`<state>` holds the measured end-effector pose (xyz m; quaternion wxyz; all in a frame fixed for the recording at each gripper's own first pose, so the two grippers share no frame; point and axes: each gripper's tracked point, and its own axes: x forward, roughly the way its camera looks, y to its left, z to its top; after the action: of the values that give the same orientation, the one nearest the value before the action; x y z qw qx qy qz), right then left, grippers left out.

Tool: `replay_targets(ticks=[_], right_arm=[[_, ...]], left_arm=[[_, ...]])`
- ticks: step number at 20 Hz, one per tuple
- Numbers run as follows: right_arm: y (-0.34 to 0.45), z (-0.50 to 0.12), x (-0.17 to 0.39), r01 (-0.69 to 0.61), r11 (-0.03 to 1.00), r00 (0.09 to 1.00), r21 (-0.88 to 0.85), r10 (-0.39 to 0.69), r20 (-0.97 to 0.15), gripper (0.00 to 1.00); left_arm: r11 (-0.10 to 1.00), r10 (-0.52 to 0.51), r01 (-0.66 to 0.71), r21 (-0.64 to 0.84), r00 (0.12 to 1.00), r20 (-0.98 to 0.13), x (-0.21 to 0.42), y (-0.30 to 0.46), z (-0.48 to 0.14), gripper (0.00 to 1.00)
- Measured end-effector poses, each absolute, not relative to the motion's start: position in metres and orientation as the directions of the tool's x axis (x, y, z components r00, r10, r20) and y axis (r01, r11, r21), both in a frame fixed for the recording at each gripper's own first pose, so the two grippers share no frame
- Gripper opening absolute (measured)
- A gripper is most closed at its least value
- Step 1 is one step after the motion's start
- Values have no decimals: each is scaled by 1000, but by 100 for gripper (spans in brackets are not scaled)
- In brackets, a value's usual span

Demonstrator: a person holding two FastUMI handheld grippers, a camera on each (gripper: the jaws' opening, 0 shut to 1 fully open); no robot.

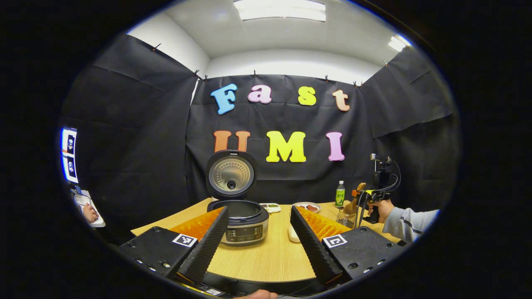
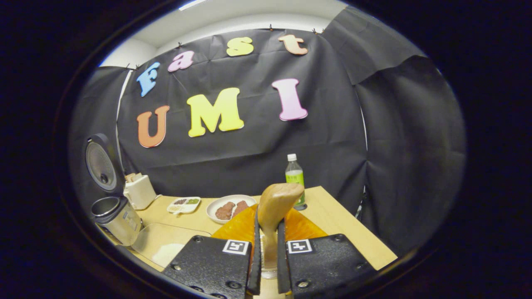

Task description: Close the left gripper, press the button to open the rice cooker; take a wooden spoon from the chopstick holder with the right hand, scoop a spoonful of rice and pour it into the rice cooker, then put the wooden spoon back into the chopstick holder.

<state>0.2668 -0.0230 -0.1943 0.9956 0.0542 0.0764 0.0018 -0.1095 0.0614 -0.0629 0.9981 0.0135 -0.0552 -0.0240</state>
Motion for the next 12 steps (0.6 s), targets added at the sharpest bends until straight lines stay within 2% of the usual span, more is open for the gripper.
replay_targets(ticks=[3, 4, 9, 12], right_arm=[[-16, -171, 260, 10, 998, 991, 57, -2, -132, 18], [-9, -163, 257, 2, 999, 992, 46, 4, -123, 20], [45, -135, 246, -93, 995, 991, 44, 97, -94, 19], [78, -135, 248, -133, 991, 985, 23, 135, -104, 16]], left_arm=[[998, -64, 62, 23, 993, 96, -110, 62, -67, 95], [998, -62, 61, 16, 994, 92, -111, 65, -67, 95], [1000, -26, 25, 17, 998, 57, -109, 81, -79, 95], [1000, 14, -15, 17, 999, 47, -110, 95, -80, 95]])
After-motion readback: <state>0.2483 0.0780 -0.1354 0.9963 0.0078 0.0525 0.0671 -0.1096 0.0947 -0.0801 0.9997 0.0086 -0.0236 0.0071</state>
